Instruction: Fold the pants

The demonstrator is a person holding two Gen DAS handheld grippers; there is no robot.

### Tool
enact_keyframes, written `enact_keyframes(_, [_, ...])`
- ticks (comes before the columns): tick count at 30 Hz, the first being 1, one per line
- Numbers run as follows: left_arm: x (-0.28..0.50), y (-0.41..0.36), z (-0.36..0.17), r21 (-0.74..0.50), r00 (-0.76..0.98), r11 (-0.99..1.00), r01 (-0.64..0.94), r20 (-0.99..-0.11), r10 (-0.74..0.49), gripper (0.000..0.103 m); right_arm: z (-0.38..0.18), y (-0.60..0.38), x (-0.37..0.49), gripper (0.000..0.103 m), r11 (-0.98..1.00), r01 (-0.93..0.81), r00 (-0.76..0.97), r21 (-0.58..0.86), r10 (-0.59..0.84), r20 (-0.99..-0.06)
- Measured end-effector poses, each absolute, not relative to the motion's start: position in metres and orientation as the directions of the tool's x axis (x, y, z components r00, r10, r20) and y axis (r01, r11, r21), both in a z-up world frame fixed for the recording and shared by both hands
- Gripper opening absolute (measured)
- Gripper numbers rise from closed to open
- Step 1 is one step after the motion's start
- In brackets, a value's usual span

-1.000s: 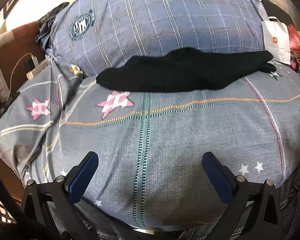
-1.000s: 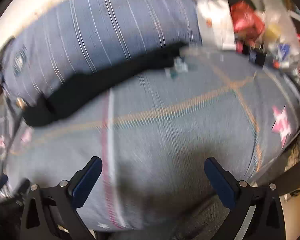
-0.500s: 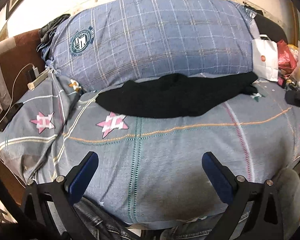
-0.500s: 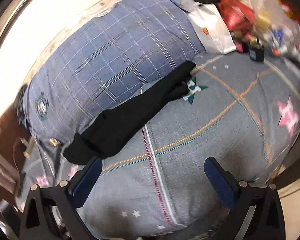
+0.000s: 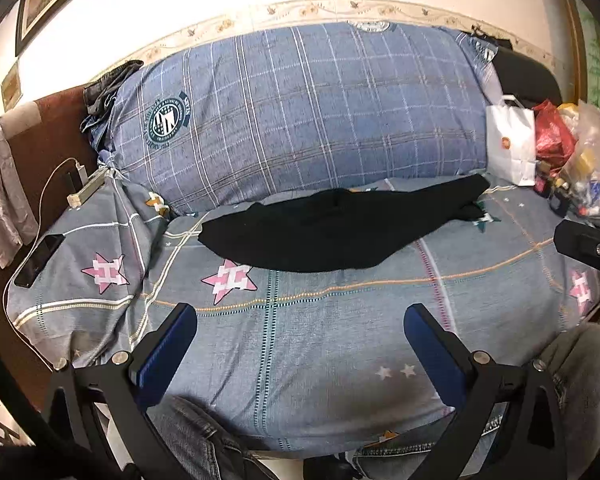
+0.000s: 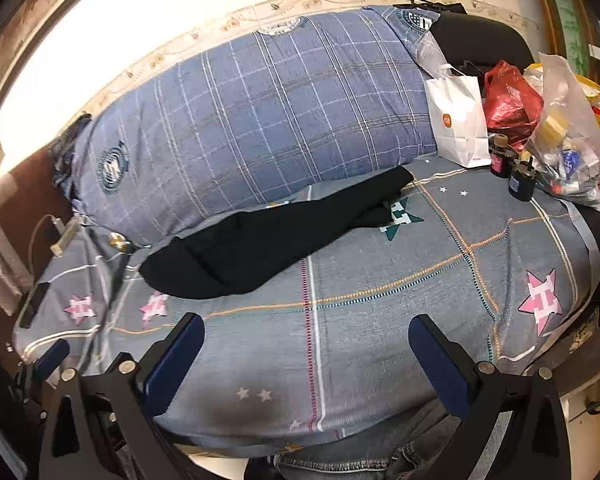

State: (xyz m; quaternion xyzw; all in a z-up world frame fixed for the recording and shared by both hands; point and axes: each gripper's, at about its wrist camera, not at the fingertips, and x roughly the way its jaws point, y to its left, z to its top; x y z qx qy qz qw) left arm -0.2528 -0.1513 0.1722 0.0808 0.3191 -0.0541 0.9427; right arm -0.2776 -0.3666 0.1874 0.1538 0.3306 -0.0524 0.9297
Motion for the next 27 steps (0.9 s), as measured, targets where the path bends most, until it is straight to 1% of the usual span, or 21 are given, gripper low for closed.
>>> enact_keyframes(8, [-0.278,-0.148,0.2,0.162,0.827,0.976,0.146,-0.561,-0.031,0.103,0.222,-0.352,-0.302,0.103,0.953,0.138,0.793,0.27,0.057,-0.607])
enact_keyframes(14, [-0.252,-0.141,0.214,0.153,0.808,0.975,0.159,-0.588,-0.039,0.103,0.237,-0.355,-0.288,0.103,0.947,0.164,0.781,0.276,0.046,-0.622])
enact_keyframes(16, [-0.231,-0.135,0.221,0.134,0.798,0.977,0.166,-0.601,-0.053,0.103,0.241,-0.358,-0.273,0.103,0.946,0.168,0.779,0.277,0.045,-0.626])
enact_keyframes(21, [-0.152,-0.121,0.228,0.05,0.757,0.986,0.158,-0.647,-0.089,0.103,0.241,-0.363,-0.208,0.103,0.946,0.117,0.762,0.303,0.11,-0.638])
enact_keyframes(23, [-0.11,-0.12,0.222,-0.004,0.731,0.985,0.172,-0.67,-0.13,0.103,0.235,-0.363,-0.171,0.103,0.95,0.104,0.747,0.293,0.12,-0.654])
enact_keyframes(27, [-0.029,-0.128,0.189,-0.026,0.665,0.987,0.156,-0.736,-0.124,0.103,0.216,-0.376,-0.086,0.103,0.942,0.122,0.727,0.311,0.129,-0.675])
